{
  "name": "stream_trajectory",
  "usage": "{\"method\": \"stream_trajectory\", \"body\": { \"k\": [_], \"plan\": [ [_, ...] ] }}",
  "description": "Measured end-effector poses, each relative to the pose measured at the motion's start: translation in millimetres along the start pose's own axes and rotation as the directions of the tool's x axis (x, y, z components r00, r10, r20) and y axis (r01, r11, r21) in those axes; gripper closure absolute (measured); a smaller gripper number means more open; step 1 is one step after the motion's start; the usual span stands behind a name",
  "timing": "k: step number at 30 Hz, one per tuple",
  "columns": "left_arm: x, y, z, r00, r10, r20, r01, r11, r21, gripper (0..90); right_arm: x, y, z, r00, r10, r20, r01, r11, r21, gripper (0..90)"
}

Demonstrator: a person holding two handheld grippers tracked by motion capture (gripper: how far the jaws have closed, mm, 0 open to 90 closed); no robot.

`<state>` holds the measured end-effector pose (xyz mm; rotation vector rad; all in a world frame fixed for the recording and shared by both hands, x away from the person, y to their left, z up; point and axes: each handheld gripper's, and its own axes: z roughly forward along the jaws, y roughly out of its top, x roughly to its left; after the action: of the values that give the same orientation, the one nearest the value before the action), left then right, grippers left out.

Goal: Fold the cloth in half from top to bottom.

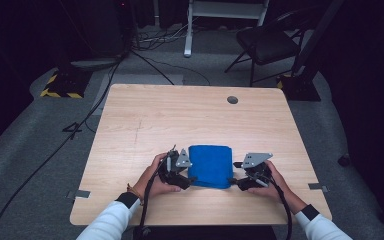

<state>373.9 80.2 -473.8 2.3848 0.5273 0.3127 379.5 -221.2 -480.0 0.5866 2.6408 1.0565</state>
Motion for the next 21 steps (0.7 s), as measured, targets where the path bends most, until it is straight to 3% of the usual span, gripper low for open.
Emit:
{"method": "stream_trajectory", "body": {
  "k": [5, 9, 13, 21],
  "plan": [
    [-1.4, -6.2, 0.9, 0.9996, 0.030, -0.001, -0.030, 0.9987, 0.041, 24.3, 1.2, -5.3, 3.8, 0.9999, -0.017, 0.003, 0.017, 0.999, 0.042, 34.7],
    [-3.1, -13.0, 0.1, 0.9996, 0.028, 0.004, -0.028, 0.9977, 0.062, 23.1, 0.0, -8.7, 4.6, 1.0000, -0.008, 0.001, 0.008, 0.999, 0.044, 34.2],
    [0.2, -14.8, -5.1, 1.0000, 0.010, -0.001, -0.010, 0.9995, 0.030, 20.3, -0.5, -8.6, 4.0, 1.0000, -0.004, -0.001, 0.004, 0.999, 0.041, 33.9],
    [0.7, -12.2, -19.1, 0.9971, 0.041, -0.064, -0.040, 0.9992, 0.002, 18.9, -5.3, -5.4, -7.9, 0.9997, 0.002, 0.026, -0.002, 1.000, 0.009, 33.4]
  ]
}}
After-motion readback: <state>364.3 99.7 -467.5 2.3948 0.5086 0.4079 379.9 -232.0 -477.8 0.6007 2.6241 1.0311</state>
